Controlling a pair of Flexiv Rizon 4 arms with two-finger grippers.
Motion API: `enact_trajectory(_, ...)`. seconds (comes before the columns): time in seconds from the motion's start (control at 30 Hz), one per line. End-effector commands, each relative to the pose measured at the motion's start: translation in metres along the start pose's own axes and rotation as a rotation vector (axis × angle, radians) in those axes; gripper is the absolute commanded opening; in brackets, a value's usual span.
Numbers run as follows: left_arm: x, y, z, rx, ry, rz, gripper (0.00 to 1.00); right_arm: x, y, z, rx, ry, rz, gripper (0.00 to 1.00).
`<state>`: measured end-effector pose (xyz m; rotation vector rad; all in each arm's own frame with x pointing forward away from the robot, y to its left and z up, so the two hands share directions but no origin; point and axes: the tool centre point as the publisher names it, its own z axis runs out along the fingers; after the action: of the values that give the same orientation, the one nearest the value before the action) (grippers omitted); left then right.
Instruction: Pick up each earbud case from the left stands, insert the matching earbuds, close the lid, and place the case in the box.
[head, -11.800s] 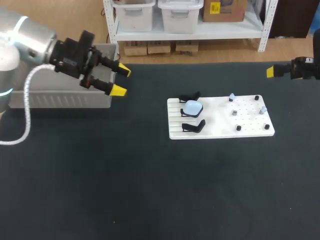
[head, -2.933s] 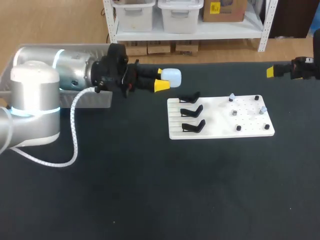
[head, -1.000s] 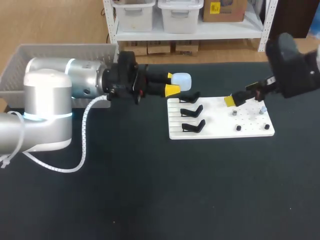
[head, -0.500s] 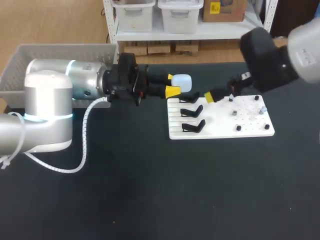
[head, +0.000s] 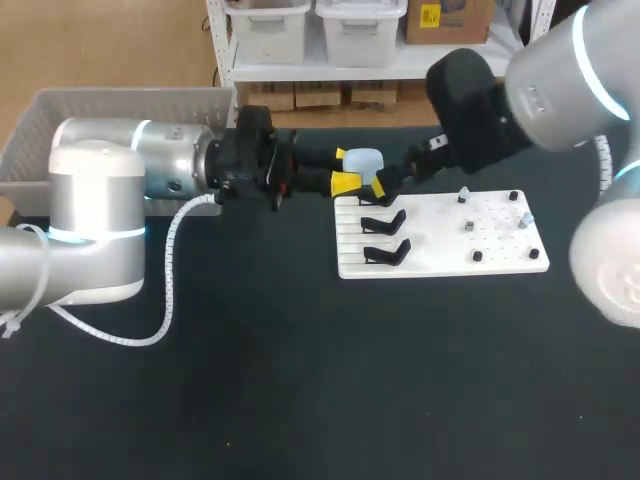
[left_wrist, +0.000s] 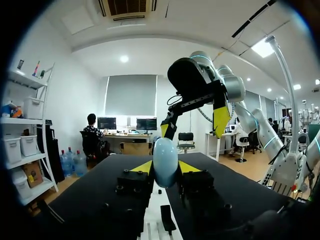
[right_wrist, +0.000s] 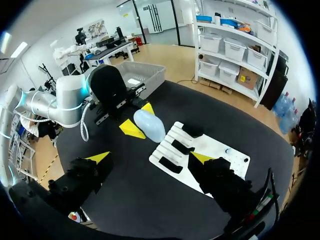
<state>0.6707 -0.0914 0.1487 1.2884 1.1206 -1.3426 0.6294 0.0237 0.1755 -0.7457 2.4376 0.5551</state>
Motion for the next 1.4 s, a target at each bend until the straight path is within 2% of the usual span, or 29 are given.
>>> enact_trajectory(0.03,0.001,-0.002,0.000,-0.006,-0.002,0.003,0.00,-0.007,-0.001,0.013,0.001,0.012,0.007,1.00)
enact_trajectory(0.87,0.001,-0.002,0.000,-0.006,-0.002,0.003,0.00,-0.021,-0.023,0.040,0.024,0.022,0.083,1.00)
enact_trajectory(1.4,0.001,-0.002,0.000,-0.006,-0.002,0.003,0.00,-0.029,-0.033,0.029,0.038,-0.031,0.112,1.00)
